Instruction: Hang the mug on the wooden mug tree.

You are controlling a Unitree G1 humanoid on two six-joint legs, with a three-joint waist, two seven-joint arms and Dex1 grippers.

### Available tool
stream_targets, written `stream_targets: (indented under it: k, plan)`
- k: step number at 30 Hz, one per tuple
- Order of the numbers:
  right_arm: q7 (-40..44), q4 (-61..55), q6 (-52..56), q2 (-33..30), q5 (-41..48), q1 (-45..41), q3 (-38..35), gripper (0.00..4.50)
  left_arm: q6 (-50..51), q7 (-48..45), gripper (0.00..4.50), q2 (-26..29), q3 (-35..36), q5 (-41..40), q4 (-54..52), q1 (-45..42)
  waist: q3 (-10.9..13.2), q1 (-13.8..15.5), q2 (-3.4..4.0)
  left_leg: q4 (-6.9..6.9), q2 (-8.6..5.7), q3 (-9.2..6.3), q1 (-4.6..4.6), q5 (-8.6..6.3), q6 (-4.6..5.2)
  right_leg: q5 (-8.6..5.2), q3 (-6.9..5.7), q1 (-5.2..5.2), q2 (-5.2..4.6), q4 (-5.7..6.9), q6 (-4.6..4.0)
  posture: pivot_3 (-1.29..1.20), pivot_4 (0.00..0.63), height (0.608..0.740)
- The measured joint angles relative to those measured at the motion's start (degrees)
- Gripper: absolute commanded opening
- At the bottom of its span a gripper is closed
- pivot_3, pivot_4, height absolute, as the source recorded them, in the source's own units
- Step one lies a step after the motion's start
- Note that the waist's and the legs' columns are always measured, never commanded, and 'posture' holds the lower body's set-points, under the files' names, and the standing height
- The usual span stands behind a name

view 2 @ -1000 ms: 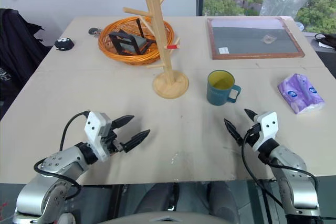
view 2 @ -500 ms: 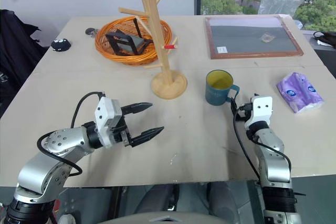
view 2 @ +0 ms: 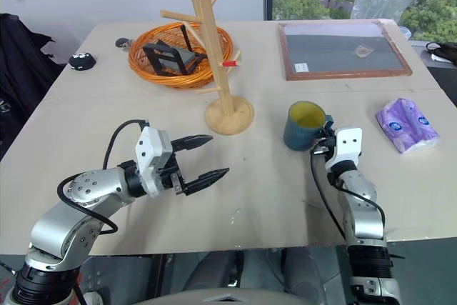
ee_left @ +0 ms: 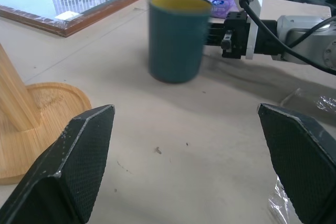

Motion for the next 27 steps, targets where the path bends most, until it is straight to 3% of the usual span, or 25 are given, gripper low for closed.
stream_targets:
  k: [2,5,10,12,16,19,27]
  plan:
    - [2.12,0.01,0.28,-1.41,0.44,-0.06,0.13,0.04,-0.14,1.22,4.5,-0.92,0.01,0.34,0.0,0.35,0.01,0.03,0.01,0.0,-0.01,0.0,-0.01,0.0,0.0,0.0,0.0,0.0,0.0,0.0,0.0,0.0,0.15,0.74]
    - [11.49,0.42,0.57,-10.32,1.96,-2.18,1.2,0.04,-0.5,5.44,4.5,-5.2,1.6,0.39,0.12,2.08,0.16,0.03,0.22,0.03,-0.09,0.12,-0.02,0.0,0.04,0.01,0.08,0.01,-0.1,-0.05,0.03,0.0,0.15,0.74]
    - [31.6,3.06,2.13,-28.06,5.23,-16.86,1.77,0.04,-4.7,10.84,4.5,-14.59,4.65,-1.36,-0.08,7.06,0.18,-0.31,0.19,0.05,0.05,0.15,0.01,-0.13,0.26,0.02,0.06,0.02,0.01,-0.07,0.02,0.0,0.15,0.74]
    - [36.5,5.79,3.03,-30.82,5.37,-23.5,3.07,0.04,-6.88,10.82,4.5,-16.29,4.81,-1.45,-0.52,9.39,0.18,-0.41,0.18,0.02,0.11,0.17,0.0,-0.13,0.26,0.01,0.06,0.01,0.05,-0.09,0.0,0.0,0.15,0.74]
    - [49.13,12.66,3.17,-32.15,5.07,-39.53,9.26,0.04,-14.49,10.55,4.5,-19.1,4.35,0.34,-3.49,13.01,0.18,-0.09,0.13,-0.02,0.14,0.12,-0.07,-0.13,0.24,0.02,-0.02,0.01,0.02,-0.23,-0.01,0.0,0.15,0.74]
    - [55.42,16.68,0.95,-30.1,3.36,-45.98,14.1,0.04,-18.39,10.81,4.5,-20.42,3.32,2.39,-4.85,13.68,0.19,0.23,0.12,-0.02,0.07,0.11,-0.18,-0.01,0.05,0.03,-0.05,0.01,-0.07,-0.44,0.0,0.0,0.15,0.74]
    - [61.98,30.3,-5.81,-22.96,-1.42,-59.54,19.54,0.04,-23.17,13.18,4.5,-21.82,0.79,7.07,-4.98,13.75,0.2,0.15,0.13,-0.03,0.02,0.01,-0.63,-0.01,0.04,0.04,-0.09,-0.47,-0.13,-0.45,0.0,0.0,0.15,0.74]
